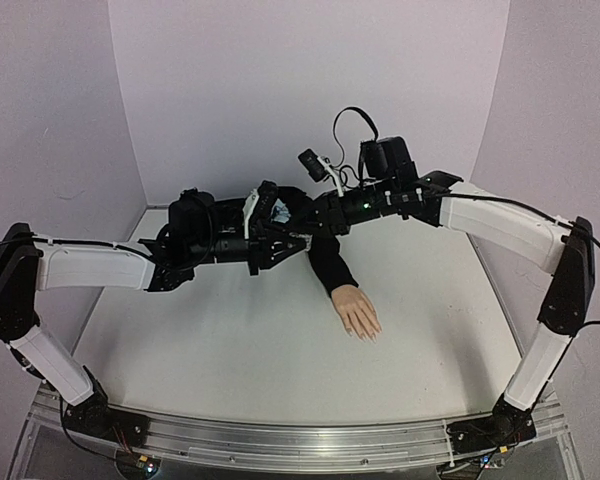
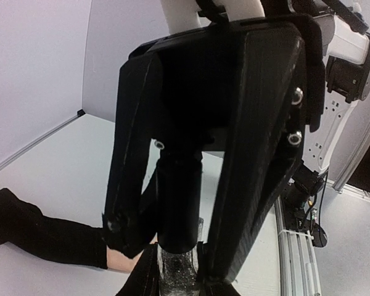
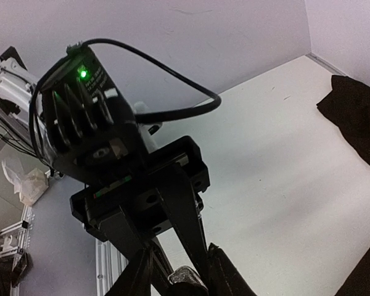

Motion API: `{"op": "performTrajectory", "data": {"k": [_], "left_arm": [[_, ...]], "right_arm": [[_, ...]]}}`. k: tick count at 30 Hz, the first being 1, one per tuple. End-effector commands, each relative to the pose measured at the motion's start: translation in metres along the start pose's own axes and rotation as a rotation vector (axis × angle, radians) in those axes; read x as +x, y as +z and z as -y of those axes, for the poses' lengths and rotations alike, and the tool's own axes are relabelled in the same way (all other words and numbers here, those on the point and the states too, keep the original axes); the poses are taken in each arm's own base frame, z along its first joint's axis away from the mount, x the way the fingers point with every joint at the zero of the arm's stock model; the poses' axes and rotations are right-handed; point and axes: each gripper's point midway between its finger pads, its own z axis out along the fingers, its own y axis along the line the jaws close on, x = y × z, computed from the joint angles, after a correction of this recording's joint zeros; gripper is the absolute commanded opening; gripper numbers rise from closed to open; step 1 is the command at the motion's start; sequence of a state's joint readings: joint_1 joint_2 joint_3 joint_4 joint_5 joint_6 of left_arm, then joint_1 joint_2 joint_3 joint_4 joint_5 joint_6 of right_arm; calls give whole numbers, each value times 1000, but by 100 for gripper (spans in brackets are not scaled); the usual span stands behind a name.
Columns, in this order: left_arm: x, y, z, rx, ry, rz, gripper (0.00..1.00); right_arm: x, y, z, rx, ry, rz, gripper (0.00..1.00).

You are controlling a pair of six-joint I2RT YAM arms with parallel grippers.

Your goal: Paint the nails

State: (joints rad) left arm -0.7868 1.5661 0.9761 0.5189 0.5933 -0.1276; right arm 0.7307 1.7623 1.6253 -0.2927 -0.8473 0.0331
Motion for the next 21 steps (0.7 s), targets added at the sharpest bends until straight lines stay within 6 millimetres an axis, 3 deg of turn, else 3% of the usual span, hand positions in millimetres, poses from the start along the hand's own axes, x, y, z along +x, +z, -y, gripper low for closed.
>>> {"op": "performTrajectory", "data": {"k": [1,5,8,10,12,14,16,18,20,21], "left_arm": [[-40,-2,7,18,68,82,0],[-42,-1,0,-19,66,85,0],[-45,0,-20,-124,51,96,0],[-48,-4,-44,-265,31,111,0],[-53,-13,-78,-458,-12,145,0],[-53,-20,-107,-623,-40,155,0],[-50,-21,-124,-707,-49,154,0],[-46,-18,-133,-735,-49,146,0],[-40,-13,-129,-701,-37,132,0],[-38,-11,-123,-665,-29,130,0]], "right_arm": [[-13,-2,-15,-43,-38,28,24],[-13,0,-6,4,-23,39,0],[-16,-1,5,89,-9,74,0],[-21,-4,26,285,1,117,0],[-23,-20,62,671,16,175,0],[-21,-42,80,1022,33,221,0],[-22,-42,76,1133,27,240,0],[-26,-32,69,1136,18,241,0],[-30,-19,63,1058,10,223,1],[-31,-13,58,1004,-3,207,9]]}}
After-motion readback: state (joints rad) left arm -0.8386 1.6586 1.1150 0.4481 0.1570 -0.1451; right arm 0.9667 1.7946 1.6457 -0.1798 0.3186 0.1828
